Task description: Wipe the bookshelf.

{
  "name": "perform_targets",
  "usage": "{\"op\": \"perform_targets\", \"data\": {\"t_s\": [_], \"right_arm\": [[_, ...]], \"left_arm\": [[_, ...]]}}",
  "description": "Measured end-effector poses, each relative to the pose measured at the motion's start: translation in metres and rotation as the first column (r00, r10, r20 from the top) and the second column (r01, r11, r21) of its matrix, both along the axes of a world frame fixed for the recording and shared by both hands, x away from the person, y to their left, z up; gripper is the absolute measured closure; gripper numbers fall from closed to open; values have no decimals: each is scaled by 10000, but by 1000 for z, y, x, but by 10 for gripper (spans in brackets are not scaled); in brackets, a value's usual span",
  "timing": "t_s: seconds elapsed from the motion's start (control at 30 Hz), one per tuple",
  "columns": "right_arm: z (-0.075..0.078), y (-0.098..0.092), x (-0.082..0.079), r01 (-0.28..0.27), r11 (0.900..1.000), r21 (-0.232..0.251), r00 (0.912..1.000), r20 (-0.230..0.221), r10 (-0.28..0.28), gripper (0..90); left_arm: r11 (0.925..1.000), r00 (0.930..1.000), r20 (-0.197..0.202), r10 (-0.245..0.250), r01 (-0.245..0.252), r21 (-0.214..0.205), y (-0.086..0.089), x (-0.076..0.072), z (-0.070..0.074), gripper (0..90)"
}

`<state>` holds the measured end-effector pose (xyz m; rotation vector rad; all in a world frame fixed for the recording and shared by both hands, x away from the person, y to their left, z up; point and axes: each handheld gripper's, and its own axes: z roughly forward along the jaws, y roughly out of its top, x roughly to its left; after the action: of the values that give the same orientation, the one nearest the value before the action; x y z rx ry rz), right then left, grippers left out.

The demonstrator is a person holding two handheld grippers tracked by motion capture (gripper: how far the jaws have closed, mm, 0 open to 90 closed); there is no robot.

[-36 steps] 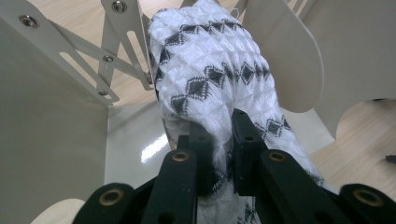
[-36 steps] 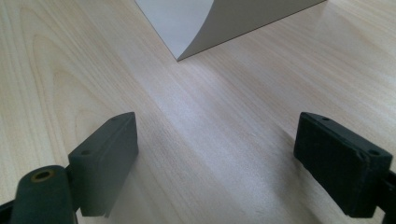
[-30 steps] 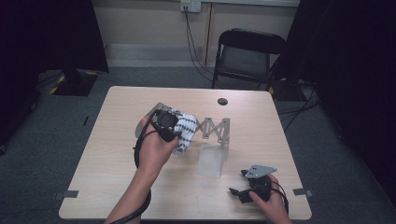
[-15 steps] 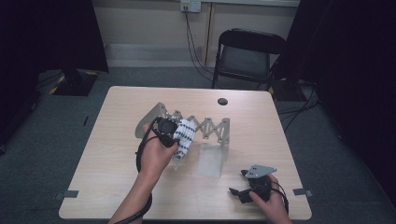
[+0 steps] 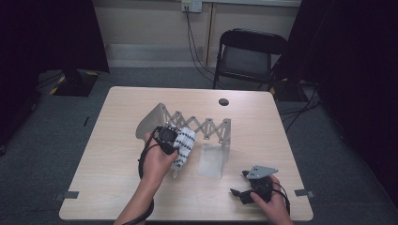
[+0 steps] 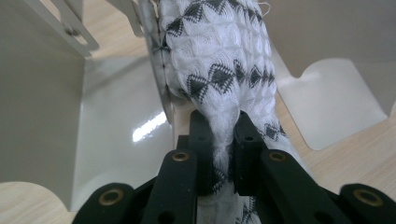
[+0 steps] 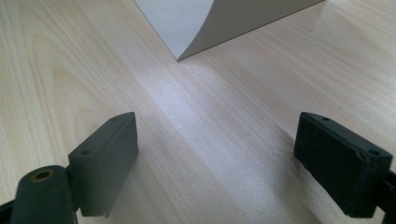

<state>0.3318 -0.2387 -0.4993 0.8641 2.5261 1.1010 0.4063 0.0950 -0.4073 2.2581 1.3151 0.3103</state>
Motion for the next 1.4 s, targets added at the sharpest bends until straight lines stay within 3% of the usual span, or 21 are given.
{"op": "perform_targets", "data": {"t_s": [0.47, 0.67, 1.03, 1.2, 1.23, 1.27, 1.3, 1.4], "right_arm": [[0, 0, 0, 2, 10000, 0, 10000, -1, -2, 133], [0, 0, 0, -2, 10000, -2, 10000, 14, 2, 133], [0, 0, 0, -1, 10000, -2, 10000, 1, 1, 133], [0, 0, 0, -5, 10000, -1, 10000, 2, 5, 133], [0, 0, 0, -6, 10000, -2, 10000, 12, 6, 133], [0, 0, 0, -4, 10000, 0, 10000, 2, 4, 133], [0, 0, 0, -4, 10000, 0, 10000, 2, 4, 133], [0, 0, 0, 3, 10000, -1, 10000, 12, -3, 133]], "left_arm": [[9999, 9986, -531, -33, 42, 165, -7, -3, -35, 813], [9999, 9983, -578, -40, 46, 101, -11, -5, -40, 814], [9997, 9996, -203, -214, 211, -150, -17, -7, -10, 813], [9994, 9994, 146, -302, 304, -148, -22, -2, 17, 813], [9994, 9994, 146, -302, 304, -148, -22, -2, 17, 813], [9994, 9988, 362, -330, 334, -130, -23, 0, 30, 814], [9994, 9988, 362, -330, 334, -130, -23, 0, 30, 814], [9991, 9952, 891, -405, 412, -63, -25, 1, 58, 813]]}}
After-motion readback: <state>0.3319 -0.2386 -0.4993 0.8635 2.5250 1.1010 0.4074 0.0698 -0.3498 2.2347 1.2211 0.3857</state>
